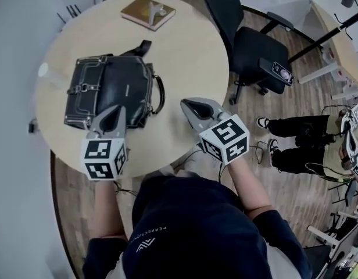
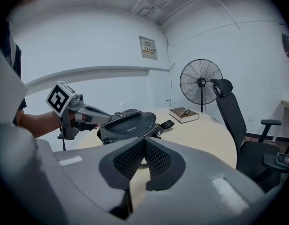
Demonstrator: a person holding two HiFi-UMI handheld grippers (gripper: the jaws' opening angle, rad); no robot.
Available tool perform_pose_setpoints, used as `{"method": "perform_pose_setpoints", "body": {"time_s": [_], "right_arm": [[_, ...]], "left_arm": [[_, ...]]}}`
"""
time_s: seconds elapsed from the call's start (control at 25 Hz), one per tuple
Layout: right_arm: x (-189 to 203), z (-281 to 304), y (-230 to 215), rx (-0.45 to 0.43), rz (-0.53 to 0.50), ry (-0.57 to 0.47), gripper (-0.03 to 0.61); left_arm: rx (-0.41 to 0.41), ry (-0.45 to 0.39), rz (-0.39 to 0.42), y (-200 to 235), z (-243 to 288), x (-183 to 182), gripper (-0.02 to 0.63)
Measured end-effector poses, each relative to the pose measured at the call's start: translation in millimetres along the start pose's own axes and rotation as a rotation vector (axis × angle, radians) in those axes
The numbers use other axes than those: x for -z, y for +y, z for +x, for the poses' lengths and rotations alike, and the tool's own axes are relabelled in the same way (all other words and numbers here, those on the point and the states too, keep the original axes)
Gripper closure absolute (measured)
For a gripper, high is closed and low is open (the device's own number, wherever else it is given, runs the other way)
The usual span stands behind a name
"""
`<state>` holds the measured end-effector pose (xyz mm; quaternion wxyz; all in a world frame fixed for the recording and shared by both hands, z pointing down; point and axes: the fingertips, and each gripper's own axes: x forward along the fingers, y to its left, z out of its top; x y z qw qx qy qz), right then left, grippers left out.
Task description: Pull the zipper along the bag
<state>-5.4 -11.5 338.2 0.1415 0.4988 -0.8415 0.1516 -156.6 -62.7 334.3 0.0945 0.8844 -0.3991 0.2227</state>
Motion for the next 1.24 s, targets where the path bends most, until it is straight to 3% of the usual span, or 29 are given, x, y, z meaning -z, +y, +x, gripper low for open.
{"method": "perform_pose_setpoints", "body": {"time_s": [0.52,1.24], "right_arm": [[-1.9,14.4,13.2,-0.039,0.001,-0.004,0.575],[-6.9,26.4,20.9,-0.058,0.001,-0.009,0.577]], "left_arm": [[-0.074,0.022,-0.056,8.9,-27.0,19.6,0.598],[-0.057,0.038,-0.081,8.3,-29.0,24.8,0.598]]}}
